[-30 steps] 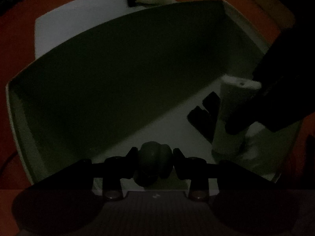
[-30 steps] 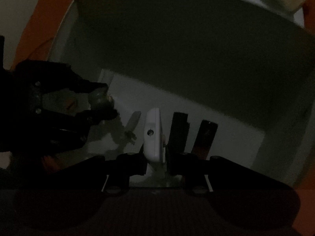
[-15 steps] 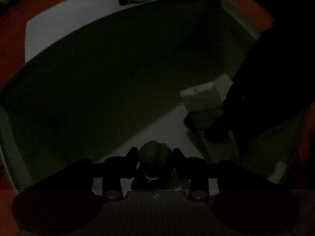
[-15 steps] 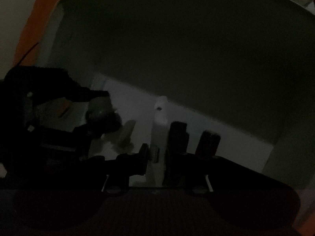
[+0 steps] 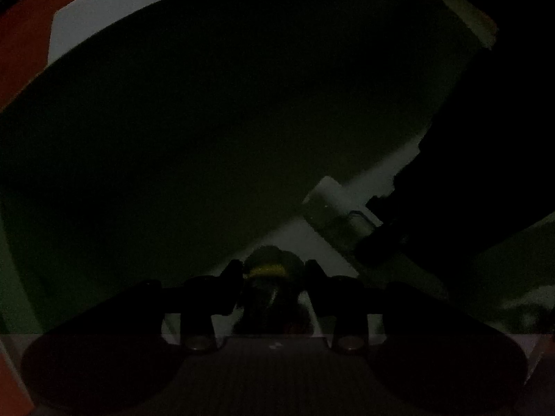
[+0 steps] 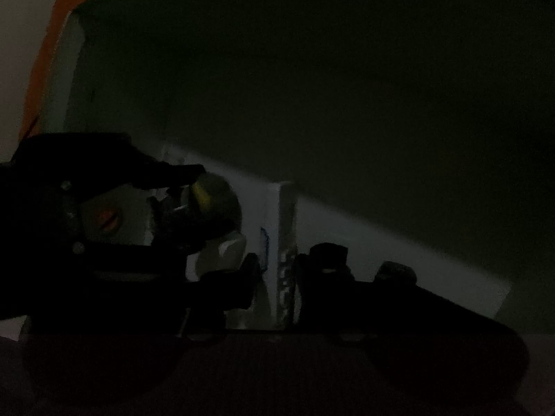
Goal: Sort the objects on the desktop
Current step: 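Lower the white remote and dark toy figure into the box and open both tools, then withdraw both tools up out of the white box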
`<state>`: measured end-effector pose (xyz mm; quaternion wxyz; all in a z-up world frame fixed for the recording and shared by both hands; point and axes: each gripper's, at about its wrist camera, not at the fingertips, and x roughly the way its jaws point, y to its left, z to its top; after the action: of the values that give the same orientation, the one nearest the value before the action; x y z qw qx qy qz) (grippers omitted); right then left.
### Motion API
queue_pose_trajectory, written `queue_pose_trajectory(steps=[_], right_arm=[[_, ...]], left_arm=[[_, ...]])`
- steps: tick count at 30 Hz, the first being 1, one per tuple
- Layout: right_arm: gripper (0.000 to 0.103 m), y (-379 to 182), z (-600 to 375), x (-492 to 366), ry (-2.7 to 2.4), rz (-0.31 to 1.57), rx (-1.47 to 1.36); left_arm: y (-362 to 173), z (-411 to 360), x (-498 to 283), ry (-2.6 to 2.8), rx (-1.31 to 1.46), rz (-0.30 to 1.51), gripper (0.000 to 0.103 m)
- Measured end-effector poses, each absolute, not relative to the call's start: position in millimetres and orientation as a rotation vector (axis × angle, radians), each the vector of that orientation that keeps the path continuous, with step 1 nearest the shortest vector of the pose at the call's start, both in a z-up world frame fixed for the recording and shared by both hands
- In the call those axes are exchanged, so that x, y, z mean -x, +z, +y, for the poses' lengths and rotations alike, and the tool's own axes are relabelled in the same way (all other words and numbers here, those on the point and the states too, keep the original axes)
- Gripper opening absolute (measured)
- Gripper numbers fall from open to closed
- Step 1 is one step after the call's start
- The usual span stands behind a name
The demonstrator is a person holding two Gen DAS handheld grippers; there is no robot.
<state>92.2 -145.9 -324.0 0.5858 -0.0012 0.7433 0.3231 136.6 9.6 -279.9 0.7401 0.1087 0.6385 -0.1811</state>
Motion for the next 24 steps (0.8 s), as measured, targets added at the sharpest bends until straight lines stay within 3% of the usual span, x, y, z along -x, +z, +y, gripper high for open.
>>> queue_pose_trajectory(steps=[7, 10, 15, 21, 23, 24], right_arm=[[0.037, -333, -153, -92, 0.707, 1.744, -0.024], [0.047, -332, -155, -95, 0.699, 1.751, -0.038], [0.078, -316, -159, -98, 0.716, 1.722, -0.082], [0.087, -282, -173, -98, 0.729, 1.632, -0.069], [0.089, -269, -175, -96, 0.723, 1.585, -0.036], [0.09, -262, -178, -94, 0.721, 1.55, -0.016]], left_arm=[[-275, 10, -132, -0.404, -0.26, 1.384, 0.047], [-270, 9, -130, -0.415, -0.264, 1.369, 0.061], [-260, 6, -121, -0.451, -0.273, 1.36, 0.066], [-241, 12, -114, -0.461, -0.216, 1.35, 0.08], [-236, 14, -113, -0.444, -0.194, 1.328, 0.096], [-233, 14, -113, -0.436, -0.177, 1.314, 0.097]])
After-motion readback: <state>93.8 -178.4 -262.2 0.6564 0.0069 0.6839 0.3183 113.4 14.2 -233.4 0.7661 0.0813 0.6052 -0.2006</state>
